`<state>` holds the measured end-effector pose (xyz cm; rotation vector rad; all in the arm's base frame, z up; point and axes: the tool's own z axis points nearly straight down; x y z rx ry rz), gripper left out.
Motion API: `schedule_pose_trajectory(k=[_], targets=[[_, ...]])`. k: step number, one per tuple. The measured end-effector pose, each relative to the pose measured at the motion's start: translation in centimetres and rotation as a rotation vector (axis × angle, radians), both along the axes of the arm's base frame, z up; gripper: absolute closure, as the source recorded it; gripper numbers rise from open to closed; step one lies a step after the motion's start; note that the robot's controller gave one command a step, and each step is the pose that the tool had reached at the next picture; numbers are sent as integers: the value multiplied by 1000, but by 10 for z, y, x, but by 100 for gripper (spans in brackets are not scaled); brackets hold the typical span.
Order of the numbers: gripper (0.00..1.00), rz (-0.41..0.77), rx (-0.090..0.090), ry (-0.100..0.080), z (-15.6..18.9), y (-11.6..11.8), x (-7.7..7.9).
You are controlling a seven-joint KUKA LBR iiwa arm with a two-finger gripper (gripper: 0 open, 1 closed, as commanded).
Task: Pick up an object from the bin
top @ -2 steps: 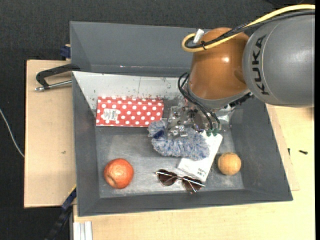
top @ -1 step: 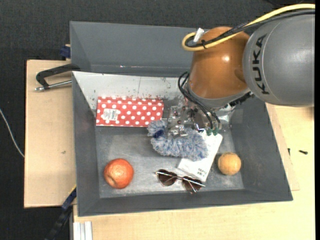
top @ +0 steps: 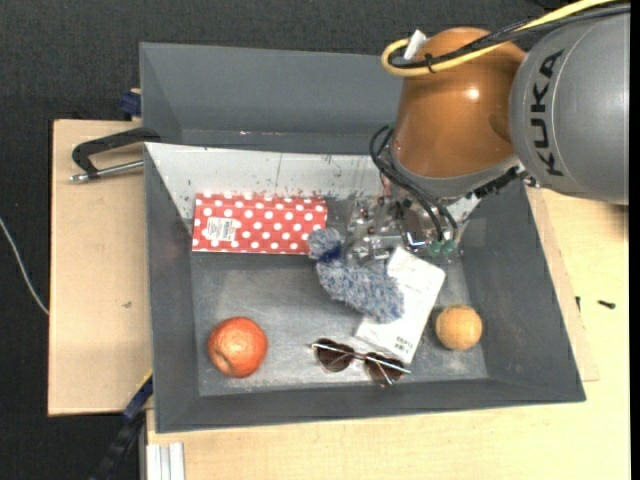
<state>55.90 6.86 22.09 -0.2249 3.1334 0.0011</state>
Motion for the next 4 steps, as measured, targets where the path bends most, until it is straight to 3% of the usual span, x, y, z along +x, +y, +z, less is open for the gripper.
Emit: schedule_pose_trajectory(k=[1, 2, 3, 4], targets=[[100, 1, 0, -6, 11, -1, 2], [100, -103, 1, -1, -21, 0, -33], [100, -103, 1, -1, -21, 0, -33], [100, -39, 0, 1, 11, -4, -31]])
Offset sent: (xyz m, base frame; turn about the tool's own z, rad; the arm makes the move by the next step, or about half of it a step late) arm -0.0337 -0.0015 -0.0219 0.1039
